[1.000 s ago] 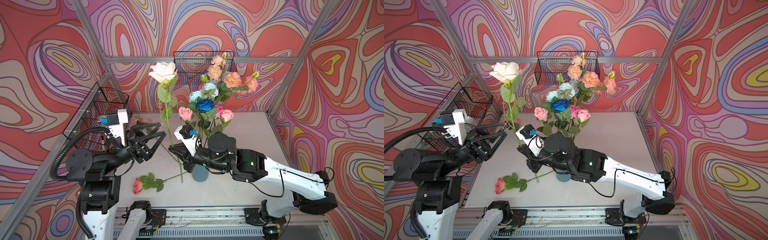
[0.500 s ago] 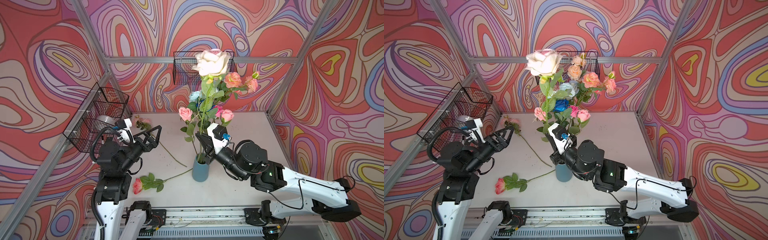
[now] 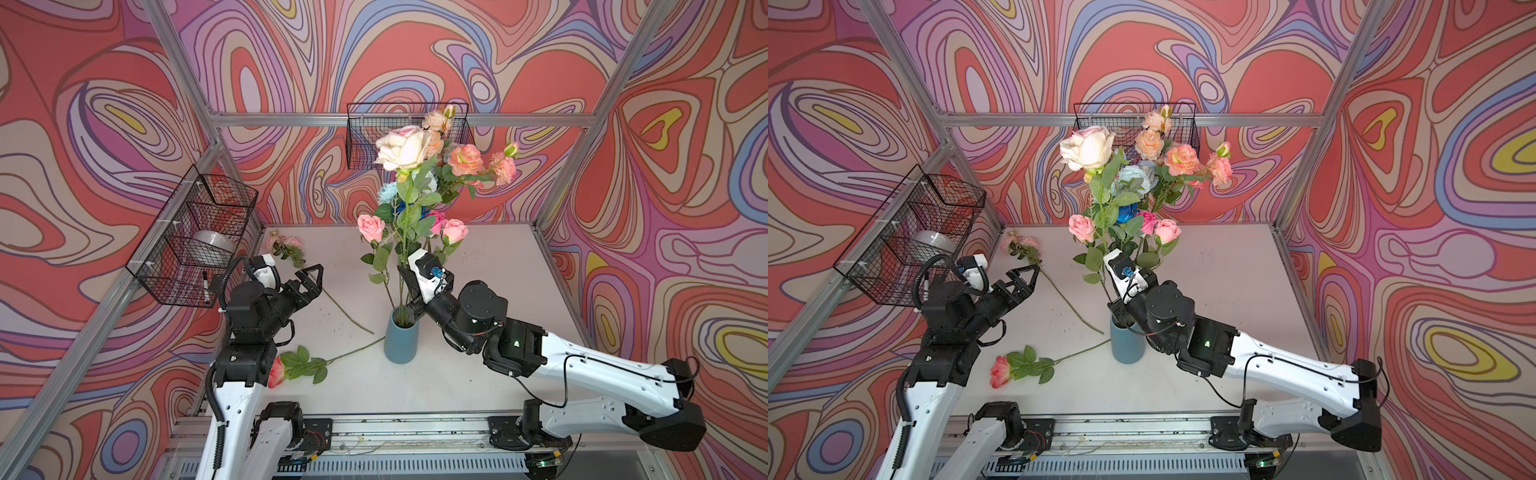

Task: Arrange flowers in a vase
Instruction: Place the flower in the vase, then pick up the flower from the top-left of the table.

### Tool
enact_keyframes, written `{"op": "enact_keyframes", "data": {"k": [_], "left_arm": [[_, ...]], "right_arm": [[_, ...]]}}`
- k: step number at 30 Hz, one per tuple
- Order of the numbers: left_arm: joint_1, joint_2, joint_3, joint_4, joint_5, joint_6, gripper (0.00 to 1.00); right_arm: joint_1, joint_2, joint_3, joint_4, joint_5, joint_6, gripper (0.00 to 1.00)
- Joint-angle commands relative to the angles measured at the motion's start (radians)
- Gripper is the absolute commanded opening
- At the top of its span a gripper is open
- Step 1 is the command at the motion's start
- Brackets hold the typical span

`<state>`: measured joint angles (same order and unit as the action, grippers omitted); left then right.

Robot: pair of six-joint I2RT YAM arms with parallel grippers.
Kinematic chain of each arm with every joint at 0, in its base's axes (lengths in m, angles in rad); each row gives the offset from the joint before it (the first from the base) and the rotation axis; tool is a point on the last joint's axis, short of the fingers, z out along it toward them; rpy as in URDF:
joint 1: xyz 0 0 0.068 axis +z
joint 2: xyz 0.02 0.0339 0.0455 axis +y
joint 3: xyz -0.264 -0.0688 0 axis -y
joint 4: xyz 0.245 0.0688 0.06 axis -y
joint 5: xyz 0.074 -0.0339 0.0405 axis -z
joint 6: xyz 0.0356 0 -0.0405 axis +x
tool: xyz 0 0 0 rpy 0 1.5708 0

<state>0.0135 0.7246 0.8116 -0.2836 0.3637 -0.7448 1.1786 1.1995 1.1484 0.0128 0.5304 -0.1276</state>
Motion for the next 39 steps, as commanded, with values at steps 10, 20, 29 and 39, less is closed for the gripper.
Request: {"op": "enact_keyframes", "data": {"k": [10, 20, 29, 39], "left_arm": [[0.017, 0.289, 0.012, 0.047, -0.097, -0.044, 0.88], [0.011, 0.779, 0.154, 0.157, -0.244, -0.099, 0.82], [-0.017, 1.166, 0.495, -0.093, -0.458, -0.046, 0.67], [-0.012, 1.362, 0.668, -0.274, -0.537, -0.064, 0.50]], "right_arm": [[0.000, -0.120, -0.174, -0.117, -0.018, 0.289, 0.55], [0.003, -0.215, -0.192, -0.170, -0.057, 0.364, 0.55], [0.003, -0.290, -0.186, -0.223, -0.009, 0.373, 0.51], [0.003, -0.336, -0.190, -0.254, 0.032, 0.381, 0.51]]}}
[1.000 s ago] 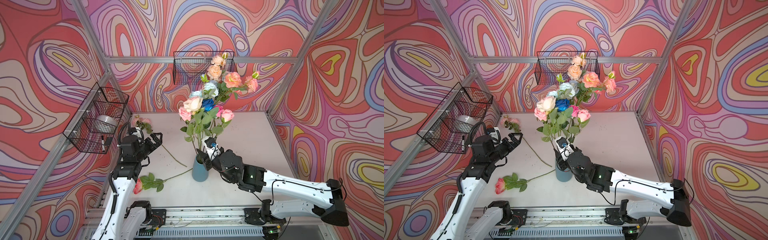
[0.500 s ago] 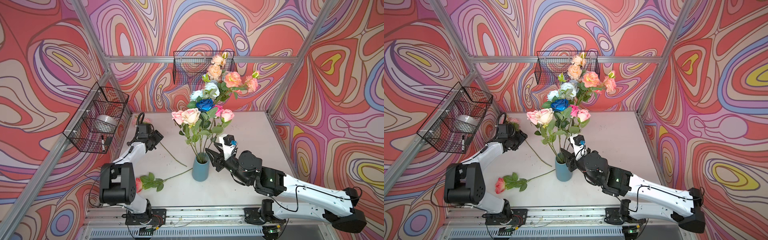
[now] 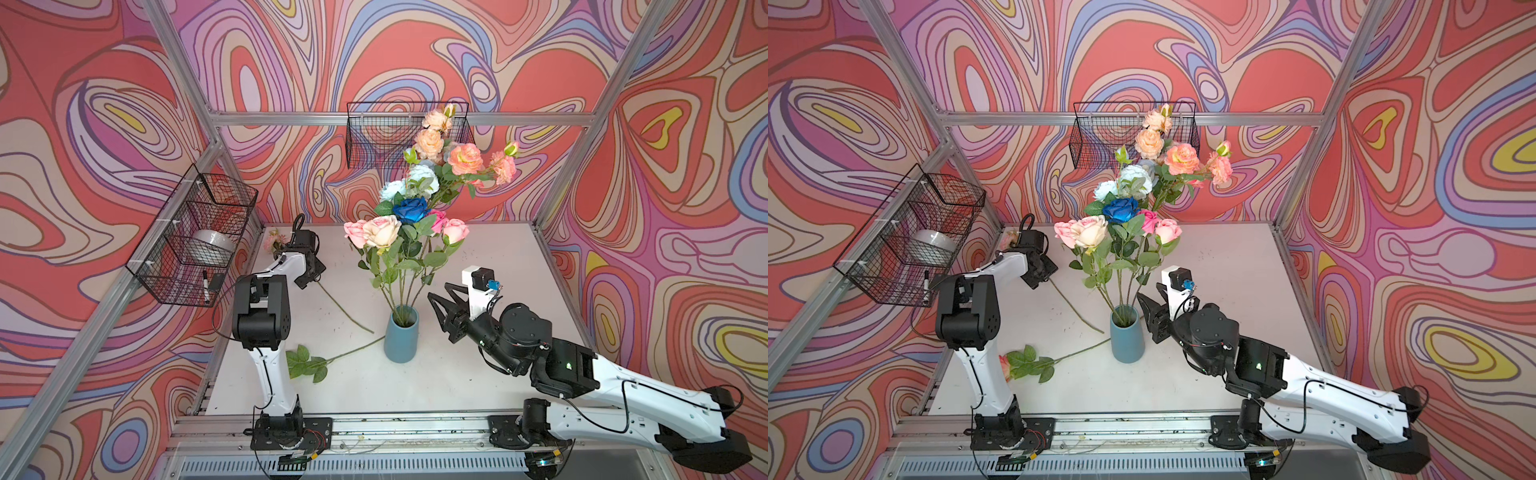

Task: Arrange flowers in a vase
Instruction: Pick up the flower from the top-left of the table.

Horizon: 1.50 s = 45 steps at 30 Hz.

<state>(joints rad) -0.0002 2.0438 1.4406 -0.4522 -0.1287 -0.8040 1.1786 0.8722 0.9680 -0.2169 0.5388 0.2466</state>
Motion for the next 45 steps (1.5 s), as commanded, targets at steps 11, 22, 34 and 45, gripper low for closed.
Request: {"op": "enact_keyframes", "data": {"k": [11, 22, 34, 45], "left_arm": [[0.021, 0.048, 0.050, -0.095, -0.026, -0.016, 0.00], [0.017, -0.327, -0.136, 0.036, 0.057, -0.032, 0.00], [-0.004, -0.957, -0.382, 0.007, 0.248, 0.038, 0.00], [-0.004, -1.291, -0.233, -0.271, 0.426, 0.228, 0.00]], "right_arm": [[0.003, -0.028, 0.001, -0.045, 0.042, 0.000, 0.51], [0.003, -0.033, 0.016, -0.041, 0.047, -0.010, 0.52], [0.003, 0.052, 0.089, -0.036, -0.064, -0.012, 0.55], [0.003, 0.142, 0.180, -0.004, -0.233, -0.027, 0.58]]}}
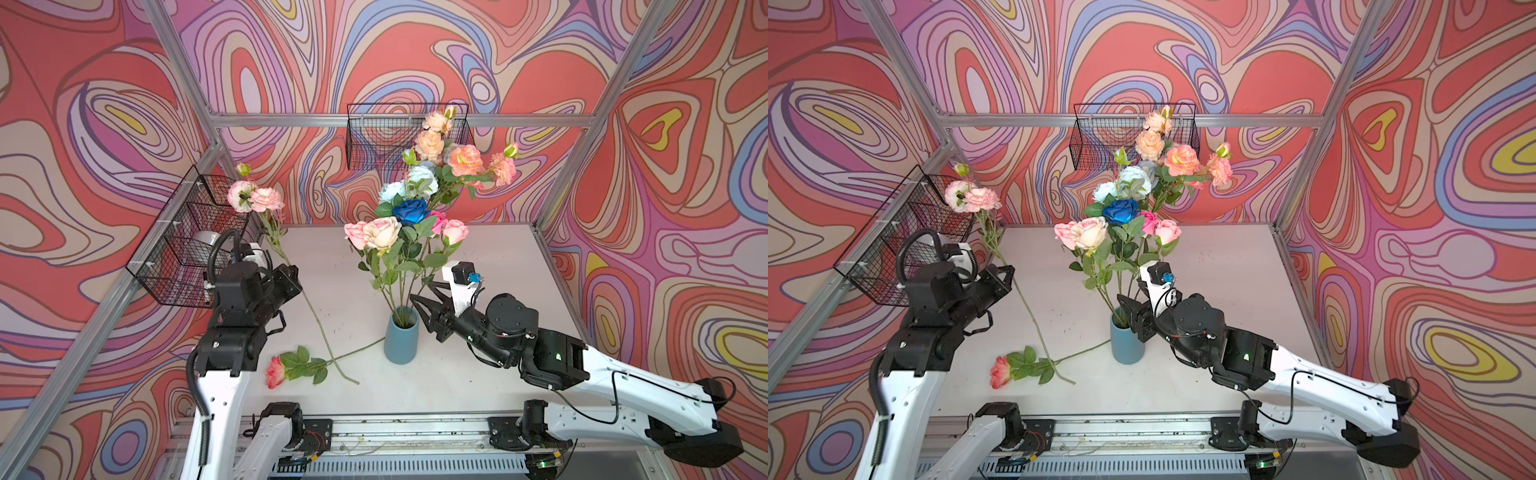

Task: Arrange flowers in a vase
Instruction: Pick up the flower from the top-left of the table, then place the flower in the vase.

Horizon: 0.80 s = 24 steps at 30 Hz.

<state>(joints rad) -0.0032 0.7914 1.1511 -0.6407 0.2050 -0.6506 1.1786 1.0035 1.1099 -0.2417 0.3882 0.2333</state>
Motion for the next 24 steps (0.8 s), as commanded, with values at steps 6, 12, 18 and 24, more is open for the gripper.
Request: {"op": "enact_keyframes", "data": {"k": [6, 12, 18, 24], "left_arm": [[-0.001, -0.110, 0.098, 0.110, 0.355, 0.033, 0.00], [-0.001, -0.115, 0.005, 0.514, 0.631, -0.137, 0.00], [-0.001, -0.082, -0.087, 0.972, 0.788, -0.372, 0.00], [-0.001, -0.060, -0.126, 1.221, 0.885, -0.486, 0.00]], "right_arm": [[0.003, 0.053, 0.104, 0.009, -0.248, -0.023, 0.60], [0.003, 0.142, 0.179, -0.019, -0.424, -0.015, 0.61], [0.010, 0.250, 0.266, -0.004, -0.539, 0.002, 0.61], [0.021, 0.325, 0.326, 0.047, -0.541, 0.009, 0.62]]}}
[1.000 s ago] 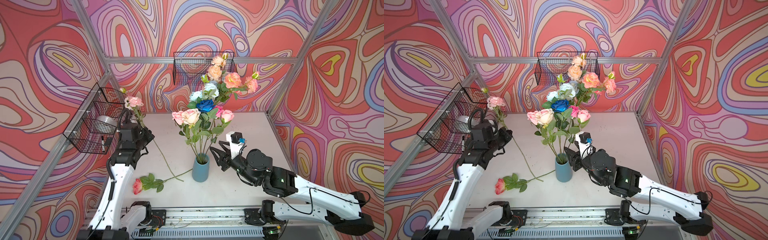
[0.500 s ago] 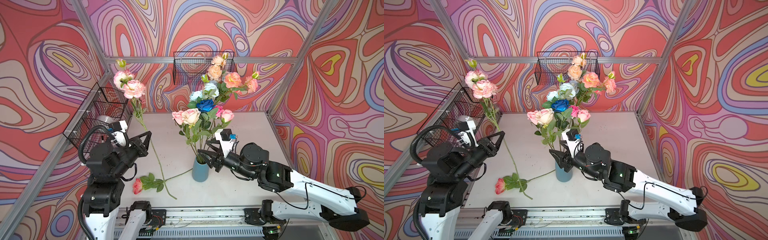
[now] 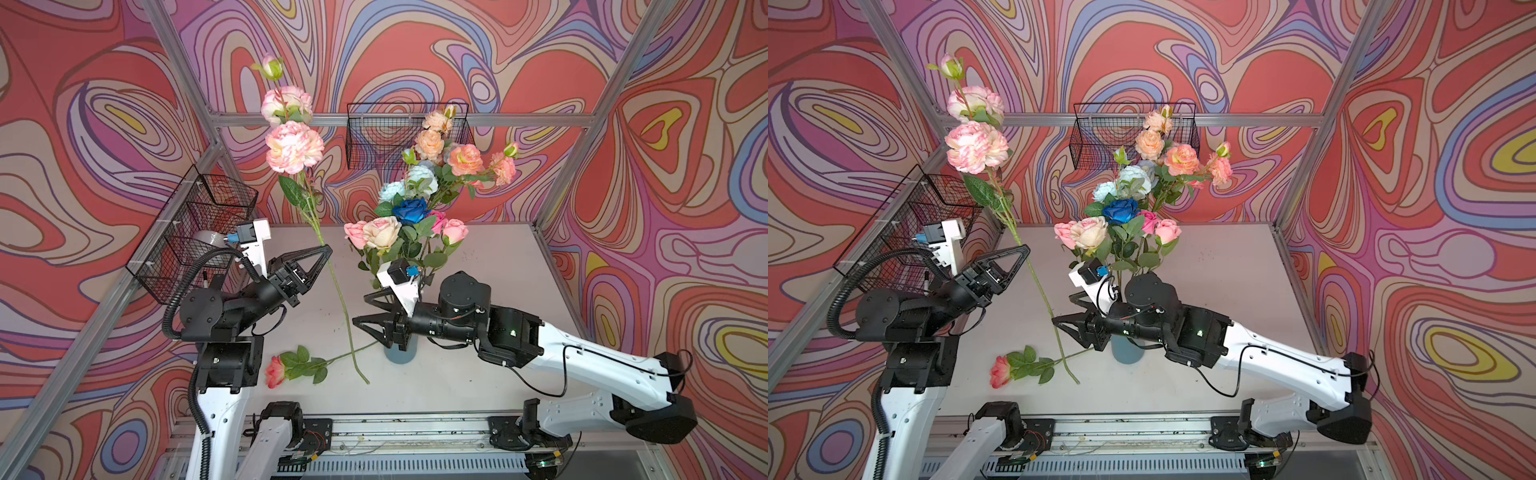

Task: Arrange flowers in a vase
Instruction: Place the flower in the vase.

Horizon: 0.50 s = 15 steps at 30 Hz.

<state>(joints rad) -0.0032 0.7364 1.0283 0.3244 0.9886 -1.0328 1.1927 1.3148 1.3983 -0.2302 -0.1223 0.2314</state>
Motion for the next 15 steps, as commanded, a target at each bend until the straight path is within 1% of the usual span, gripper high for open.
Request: {"op": "enact_keyframes", "data": {"k": [1, 4, 7, 9, 10, 12, 13, 15], "left_arm": [[-0.001, 0.003, -0.010, 0.294, 0.115, -0.127, 0.00], [-0.001, 0.031, -0.026, 0.412, 0.146, -0.210, 0.00], [-0.001, 0.056, -0.033, 0.500, 0.165, -0.276, 0.00], [-0.001, 0.067, -0.031, 0.507, 0.171, -0.288, 0.00], [-0.001, 0.072, -0.032, 0.514, 0.176, -0.294, 0.00], [-0.001, 0.081, -0.032, 0.531, 0.183, -0.311, 0.00], [-0.003, 0.088, -0.033, 0.545, 0.186, -0.325, 0.01], [-0.002, 0.093, -0.037, 0.561, 0.180, -0.343, 0.23]], "right_arm": [[0.007, 0.026, 0.048, 0.045, -0.030, 0.011, 0.62], [0.008, 0.058, 0.088, 0.053, -0.009, 0.010, 0.62], [0.008, 0.092, 0.125, 0.055, 0.004, 0.005, 0.59], [0.008, 0.104, 0.142, 0.068, 0.000, 0.005, 0.54], [0.008, 0.110, 0.151, 0.075, -0.003, 0.002, 0.50], [0.008, 0.119, 0.169, 0.079, -0.008, -0.004, 0.35], [0.008, 0.124, 0.178, 0.078, -0.008, -0.008, 0.24], [0.008, 0.124, 0.182, 0.086, -0.002, -0.012, 0.06]]}}
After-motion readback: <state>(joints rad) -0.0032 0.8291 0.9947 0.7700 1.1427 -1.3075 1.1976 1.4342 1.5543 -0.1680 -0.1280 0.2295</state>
